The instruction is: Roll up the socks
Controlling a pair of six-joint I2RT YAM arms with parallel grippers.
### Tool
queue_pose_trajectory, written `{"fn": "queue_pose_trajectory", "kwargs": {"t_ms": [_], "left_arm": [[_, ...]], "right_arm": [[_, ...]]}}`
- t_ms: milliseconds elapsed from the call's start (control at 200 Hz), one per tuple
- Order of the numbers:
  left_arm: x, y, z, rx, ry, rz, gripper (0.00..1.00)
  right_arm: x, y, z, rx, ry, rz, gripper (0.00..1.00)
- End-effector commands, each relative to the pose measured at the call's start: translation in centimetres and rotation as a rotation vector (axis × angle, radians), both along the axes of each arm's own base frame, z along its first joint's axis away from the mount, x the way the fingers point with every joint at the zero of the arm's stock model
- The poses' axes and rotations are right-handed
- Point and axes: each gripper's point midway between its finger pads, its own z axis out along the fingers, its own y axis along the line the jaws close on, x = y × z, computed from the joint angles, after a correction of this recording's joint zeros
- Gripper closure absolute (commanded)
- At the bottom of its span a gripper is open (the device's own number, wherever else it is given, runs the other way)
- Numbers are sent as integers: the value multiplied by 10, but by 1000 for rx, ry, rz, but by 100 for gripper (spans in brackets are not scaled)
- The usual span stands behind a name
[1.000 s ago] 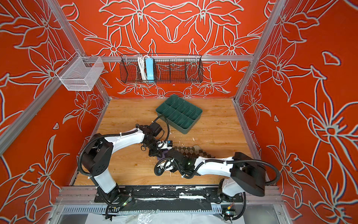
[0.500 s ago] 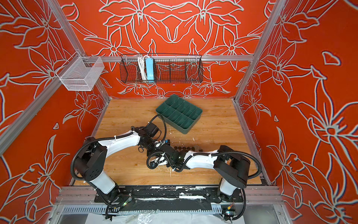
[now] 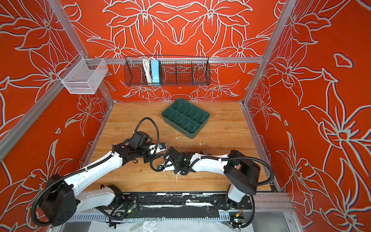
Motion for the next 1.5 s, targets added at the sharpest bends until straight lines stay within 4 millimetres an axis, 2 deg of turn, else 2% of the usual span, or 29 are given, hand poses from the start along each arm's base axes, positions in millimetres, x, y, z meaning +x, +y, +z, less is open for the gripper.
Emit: {"fn": "queue_pose_trajectory", "kwargs": {"t_ms": [0,50,130,200,270,355,485,555,651,716,801,921,1006,1146,1341,1451,1496], "left_arm": [[39,35,53,-27,-288,246,53],[42,56,80,-40,-412,346,52],[34,81,102,-41,-518,440,44],[18,94,115,-66,-556,474,37],[-2,97,122,-112,-558,453,33],[-33,84,122,-162,-540,314,30],[-82,49,101,-177,-512,-53,28],[-96,36,88,-185,-444,-156,29],[-104,24,62,-142,-318,-259,30],[-102,16,47,-83,-292,-308,30],[-94,2,28,29,-349,-380,29],[-88,-28,1,129,-404,-482,28],[-81,-47,-13,123,-379,-489,29],[-57,-65,-37,148,-369,-443,30],[-30,-65,-75,244,-359,-360,39],[-20,-55,-93,320,-337,-301,51],[-20,-53,-99,343,-322,-297,59]], "right_arm": [[-39,-24,-25,-119,264,7,92],[-41,-21,-24,-116,323,-11,92],[-38,-17,-24,-96,388,-55,92],[-30,-13,-22,-79,421,-95,91],[-24,-10,-20,-59,468,-124,91],[-19,-7,-18,-38,558,-163,90],[-10,-5,-20,-36,693,-215,90],[-4,-2,-22,-36,729,-231,90],[7,3,-25,-30,749,-254,90],[13,6,-26,-21,754,-266,90],[20,9,-28,-9,757,-275,89],[26,13,-30,11,769,-278,86],[28,15,-31,19,782,-271,85],[27,17,-30,32,809,-251,85],[21,16,-24,47,890,-217,84],[22,14,-18,68,922,-212,85],[22,15,-12,89,931,-206,85]]}}
